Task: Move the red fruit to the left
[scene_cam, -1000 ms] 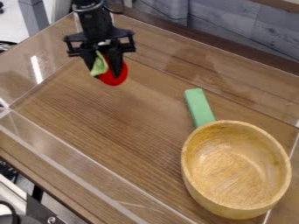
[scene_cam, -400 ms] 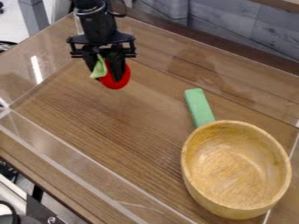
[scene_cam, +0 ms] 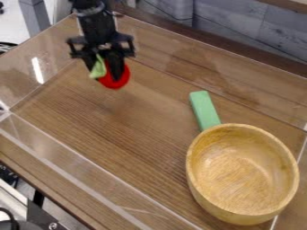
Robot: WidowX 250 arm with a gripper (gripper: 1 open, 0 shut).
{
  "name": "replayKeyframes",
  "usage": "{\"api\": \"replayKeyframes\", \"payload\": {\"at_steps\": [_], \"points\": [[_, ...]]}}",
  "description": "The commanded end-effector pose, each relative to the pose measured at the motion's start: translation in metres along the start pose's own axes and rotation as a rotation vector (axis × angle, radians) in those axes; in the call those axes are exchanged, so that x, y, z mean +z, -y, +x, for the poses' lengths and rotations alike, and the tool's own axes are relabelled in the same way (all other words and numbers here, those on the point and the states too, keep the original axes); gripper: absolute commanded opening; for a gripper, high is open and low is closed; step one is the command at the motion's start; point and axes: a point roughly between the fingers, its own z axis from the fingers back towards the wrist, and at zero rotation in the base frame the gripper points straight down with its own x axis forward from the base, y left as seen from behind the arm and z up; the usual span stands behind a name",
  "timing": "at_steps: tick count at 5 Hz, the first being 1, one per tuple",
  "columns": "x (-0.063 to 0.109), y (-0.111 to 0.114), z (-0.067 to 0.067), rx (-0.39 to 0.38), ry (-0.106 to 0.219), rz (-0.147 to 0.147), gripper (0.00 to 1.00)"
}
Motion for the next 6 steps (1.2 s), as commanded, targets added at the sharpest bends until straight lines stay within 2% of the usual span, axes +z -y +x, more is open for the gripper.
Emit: {"api": "replayKeyframes", "payload": {"at_steps": [1, 2, 3, 4, 5, 6], "points": [[0.025, -0.024, 0.027, 0.019, 0.062, 0.004, 0.00], [0.019, -0.066, 0.041, 0.024, 0.064, 0.017, 0.00], [0.009, -0.080, 0.042, 0.025, 0.054, 0.007, 0.00], [0.012, -0.085, 0.038, -0.024, 0.033, -0.009, 1.00], [0.017, -0.087, 0.034, -0.074, 0.015, -0.029, 1.00], [0.014, -0.086, 0.041, -0.065, 0.021, -0.044, 1.00]]}}
